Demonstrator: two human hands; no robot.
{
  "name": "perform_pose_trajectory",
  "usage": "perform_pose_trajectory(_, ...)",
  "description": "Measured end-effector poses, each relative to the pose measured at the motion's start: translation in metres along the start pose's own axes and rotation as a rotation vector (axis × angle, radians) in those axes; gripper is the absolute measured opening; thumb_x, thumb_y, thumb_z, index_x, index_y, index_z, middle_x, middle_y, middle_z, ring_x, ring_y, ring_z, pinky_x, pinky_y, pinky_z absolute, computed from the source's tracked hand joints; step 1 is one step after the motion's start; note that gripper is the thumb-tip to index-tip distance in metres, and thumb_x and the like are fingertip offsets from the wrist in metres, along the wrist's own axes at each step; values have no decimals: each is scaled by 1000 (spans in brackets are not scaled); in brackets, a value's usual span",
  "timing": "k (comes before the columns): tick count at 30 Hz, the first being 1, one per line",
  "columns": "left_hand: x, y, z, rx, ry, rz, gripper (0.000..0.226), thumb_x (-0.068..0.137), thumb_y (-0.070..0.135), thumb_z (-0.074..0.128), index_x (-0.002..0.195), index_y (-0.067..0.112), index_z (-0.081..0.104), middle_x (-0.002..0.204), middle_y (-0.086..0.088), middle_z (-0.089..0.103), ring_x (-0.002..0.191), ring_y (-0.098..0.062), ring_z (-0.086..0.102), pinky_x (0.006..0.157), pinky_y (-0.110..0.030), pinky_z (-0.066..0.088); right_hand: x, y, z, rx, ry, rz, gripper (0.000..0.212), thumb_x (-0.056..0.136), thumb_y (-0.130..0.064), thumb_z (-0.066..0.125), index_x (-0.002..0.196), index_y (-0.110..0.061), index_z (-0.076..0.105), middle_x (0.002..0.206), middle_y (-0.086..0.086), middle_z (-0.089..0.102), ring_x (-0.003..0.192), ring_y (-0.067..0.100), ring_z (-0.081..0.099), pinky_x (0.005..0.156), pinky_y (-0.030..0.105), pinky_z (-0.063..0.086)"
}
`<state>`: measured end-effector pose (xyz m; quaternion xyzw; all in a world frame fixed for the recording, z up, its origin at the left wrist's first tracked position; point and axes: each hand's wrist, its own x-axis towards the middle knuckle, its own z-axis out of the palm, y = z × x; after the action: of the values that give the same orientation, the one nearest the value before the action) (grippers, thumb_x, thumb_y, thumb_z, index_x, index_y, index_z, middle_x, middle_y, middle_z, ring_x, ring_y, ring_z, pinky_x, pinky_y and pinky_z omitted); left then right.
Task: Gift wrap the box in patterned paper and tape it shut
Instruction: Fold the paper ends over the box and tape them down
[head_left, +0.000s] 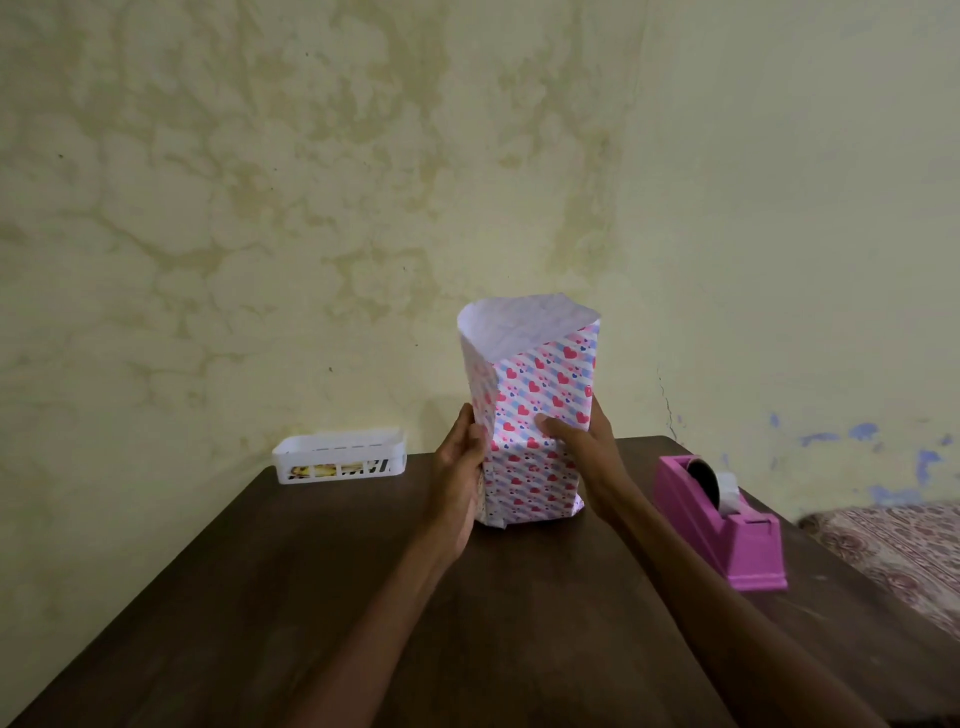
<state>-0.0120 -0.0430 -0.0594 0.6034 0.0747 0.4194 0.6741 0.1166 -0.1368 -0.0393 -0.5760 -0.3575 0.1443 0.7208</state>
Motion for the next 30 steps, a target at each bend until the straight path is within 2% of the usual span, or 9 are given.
perform_pose_trajectory(2,1,-2,-2,42,7,-19,39,91,33,60,130,34,53,118,9,67,108,-14,64,90,-41,54,-1,0,1,-31,9,1,76,68,-46,77,134,-26,43,125,-3,63,111,20,63,102,51,47)
perform_pose_trajectory(5,1,-5,-3,75,13,-25,48,82,40,67,127,34,54,117,8,67,109,-14,64,91,-41,53,-3,2,4,-56,26,-19,62,84,-33,75,135,-27,41,128,-4,59,107,14,60,101,42,47)
perform_pose_trajectory(10,0,-7,-2,84,45,-30,36,82,29,71,115,36,57,111,8,68,101,-10,65,81,-32,55,-4,6,4,-86,20,-46,64,86,-29,72,141,-26,38,133,-4,57,114,14,58,100,38,45)
perform_pose_trajectory(14,-1,-3,-4,82,25,-69,33,81,24,73,109,34,59,109,5,68,102,-12,65,78,-29,54,-7,7,4,-81,28,-46,64,86,-26,73,140,-26,39,128,-7,56,111,13,57,90,29,43)
perform_pose_trajectory(18,-2,7,-7,15,-44,-122,42,79,29,69,120,23,59,114,1,69,109,-17,64,92,-37,52,-8,8,1,-52,50,-8,67,84,-27,75,140,-26,39,131,-4,57,110,14,57,95,36,44)
perform_pose_trajectory(22,-5,12,-14,-129,-80,-157,42,86,30,55,125,13,56,123,-7,65,112,-18,63,89,-28,53,-9,7,-3,-36,64,15,70,80,-31,79,138,-26,40,131,-4,57,116,19,58,101,43,45)
perform_pose_trajectory(24,-8,9,-18,-102,-109,-142,34,92,19,54,125,14,56,123,-5,66,115,-18,61,91,-28,52,-11,5,-3,-38,57,26,81,70,-41,81,138,-27,40,132,-3,58,118,20,58,102,45,46)
perform_pose_trajectory(26,-10,7,-18,-46,-131,-118,34,91,13,56,123,23,58,118,2,68,113,-13,62,90,-28,52,-14,4,-3,-47,39,24,87,62,-47,77,138,-27,40,131,-4,59,116,18,59,103,46,46)
perform_pose_trajectory(30,-10,5,-18,33,-96,-78,41,79,21,70,116,36,59,115,10,69,110,-9,63,84,-27,54,-16,3,-3,-50,19,-3,84,64,-46,75,138,-27,41,131,-3,60,115,17,61,102,46,48)
